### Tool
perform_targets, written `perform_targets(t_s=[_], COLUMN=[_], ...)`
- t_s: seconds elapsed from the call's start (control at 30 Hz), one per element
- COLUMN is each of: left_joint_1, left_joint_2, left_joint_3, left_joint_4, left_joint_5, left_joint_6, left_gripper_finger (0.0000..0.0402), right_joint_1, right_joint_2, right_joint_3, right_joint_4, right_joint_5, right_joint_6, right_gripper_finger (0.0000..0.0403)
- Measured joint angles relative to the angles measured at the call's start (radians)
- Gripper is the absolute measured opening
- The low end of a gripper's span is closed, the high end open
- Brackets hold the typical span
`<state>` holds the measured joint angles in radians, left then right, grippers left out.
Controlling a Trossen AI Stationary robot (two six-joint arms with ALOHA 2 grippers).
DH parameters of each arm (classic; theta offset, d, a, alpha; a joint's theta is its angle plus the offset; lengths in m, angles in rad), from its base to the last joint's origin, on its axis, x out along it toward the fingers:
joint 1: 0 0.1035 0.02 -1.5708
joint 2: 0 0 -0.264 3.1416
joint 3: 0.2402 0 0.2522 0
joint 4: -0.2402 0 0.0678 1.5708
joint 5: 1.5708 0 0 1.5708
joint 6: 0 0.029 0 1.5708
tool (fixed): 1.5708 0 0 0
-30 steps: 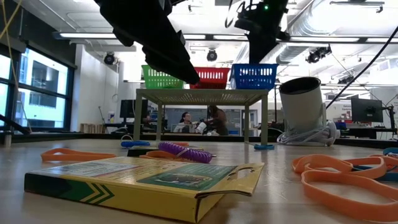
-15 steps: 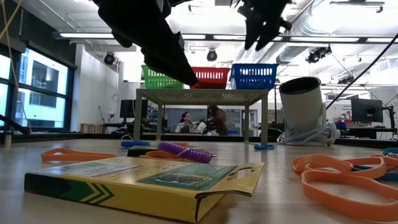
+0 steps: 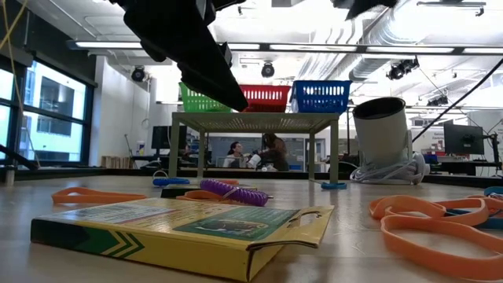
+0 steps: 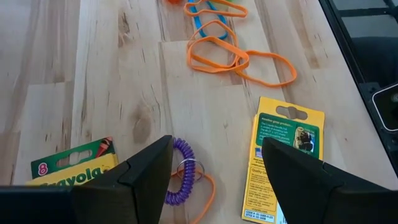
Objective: Pick & Place Office Desk Supplies
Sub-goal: Put the top blue rubber band into the green bin on the shelf
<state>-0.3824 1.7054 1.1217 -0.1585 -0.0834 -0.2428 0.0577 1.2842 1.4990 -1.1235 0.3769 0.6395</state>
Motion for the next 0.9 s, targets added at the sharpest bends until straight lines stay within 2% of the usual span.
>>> perform_targets(t_s=[0.13, 0.33, 0.5, 0.63, 0.8, 0.9], left_joint_1=[0.0, 0.0, 0.0, 0.002, 0.007, 0.007], left_joint_2=[0.0, 0.0, 0.0, 0.0, 0.0, 0.0], left_joint_3=[0.0, 0.0, 0.0, 0.0, 0.0, 0.0], left_joint_4=[0.0, 0.001, 0.001, 0.011, 0.037, 0.04], left_joint_5=[0.0, 0.0, 0.0, 0.0, 0.0, 0.0], left_joint_6=[-0.012, -0.016, -0.016, -0.016, -0.015, -0.002], left_gripper_finger=[0.0242, 0.0242, 0.0242, 0.0242, 0.0242, 0.0242], right_joint_1=[0.091, 0.247, 0.323, 0.314, 0.254, 0.214], right_joint_2=[0.0, 0.002, 0.012, 0.038, 0.106, 0.158], right_joint_3=[-0.042, -0.246, -0.462, -0.586, -0.67, -0.679], right_joint_4=[-0.117, -0.053, 0.152, 0.372, 0.676, 0.764], right_joint_5=[-0.012, -0.019, -0.02, -0.012, -0.012, -0.01], right_joint_6=[0.071, 0.039, -0.022, -0.133, -0.34, -0.401], right_gripper_finger=[0.0213, 0.0212, 0.0212, 0.0211, 0.0211, 0.0211])
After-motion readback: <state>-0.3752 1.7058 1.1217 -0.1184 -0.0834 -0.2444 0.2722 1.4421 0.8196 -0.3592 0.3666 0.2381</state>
